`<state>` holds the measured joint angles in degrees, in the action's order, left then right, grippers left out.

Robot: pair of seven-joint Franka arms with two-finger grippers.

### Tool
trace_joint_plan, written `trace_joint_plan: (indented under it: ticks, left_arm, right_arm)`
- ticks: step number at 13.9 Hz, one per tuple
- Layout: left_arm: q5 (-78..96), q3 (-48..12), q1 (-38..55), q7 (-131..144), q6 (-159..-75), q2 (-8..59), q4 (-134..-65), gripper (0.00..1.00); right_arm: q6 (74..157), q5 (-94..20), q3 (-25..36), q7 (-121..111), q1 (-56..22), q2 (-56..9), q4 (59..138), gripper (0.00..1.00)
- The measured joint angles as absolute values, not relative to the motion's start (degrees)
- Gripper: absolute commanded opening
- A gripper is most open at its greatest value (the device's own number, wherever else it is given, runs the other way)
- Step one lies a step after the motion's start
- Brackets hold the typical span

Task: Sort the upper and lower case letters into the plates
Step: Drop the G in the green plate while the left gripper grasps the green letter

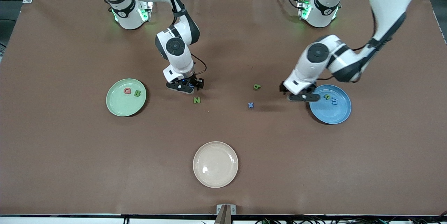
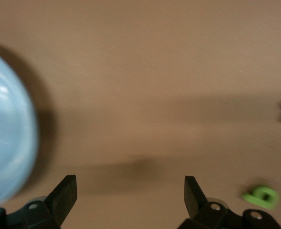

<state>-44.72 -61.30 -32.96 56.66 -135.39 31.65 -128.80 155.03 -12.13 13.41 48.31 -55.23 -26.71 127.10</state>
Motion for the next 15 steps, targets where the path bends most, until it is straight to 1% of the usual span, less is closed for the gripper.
trace_joint_plan:
  ticks: [4, 5, 7, 9, 11, 13, 15]
  left_arm:
    - [-44.7, -61.2, -25.6, 64.0, -136.2, 33.1, -128.8, 0.99]
    - [-44.7, -61.0, -24.3, 65.1, -136.4, 33.6, -128.8, 0.99]
    - [-44.7, -59.1, -20.9, 66.8, -137.1, 34.8, -128.5, 0.99]
    - [-44.8, -55.6, -16.3, 67.9, -137.7, 35.8, -127.6, 0.99]
    - [-44.8, -52.2, -11.8, 69.0, -138.7, 36.5, -126.7, 0.99]
    - [-44.9, -49.7, -8.7, 69.4, -140.1, 36.8, -125.9, 0.98]
    - [-44.9, -49.1, -7.8, 69.4, -140.5, 37.1, -125.1, 0.93]
  right_arm:
    - [154.8, -12.1, 13.4, 49.4, -55.8, -26.5, 127.0, 0.06]
    - [154.7, -12.1, 13.5, 49.5, -55.8, -26.5, 127.0, 0.02]
    - [153.1, -12.1, 13.6, 49.7, -55.8, -26.4, 126.6, 0.00]
    - [150.5, -12.2, 14.3, 49.7, -55.7, -25.7, 126.2, 0.00]
    - [145.8, -12.2, 15.5, 47.6, -54.6, -23.8, 125.7, 0.00]
    - [140.1, -12.2, 16.0, 42.6, -51.1, -20.7, 124.6, 0.00]
    - [135.8, -12.2, 16.2, 34.5, -45.9, -17.5, 124.1, 0.00]
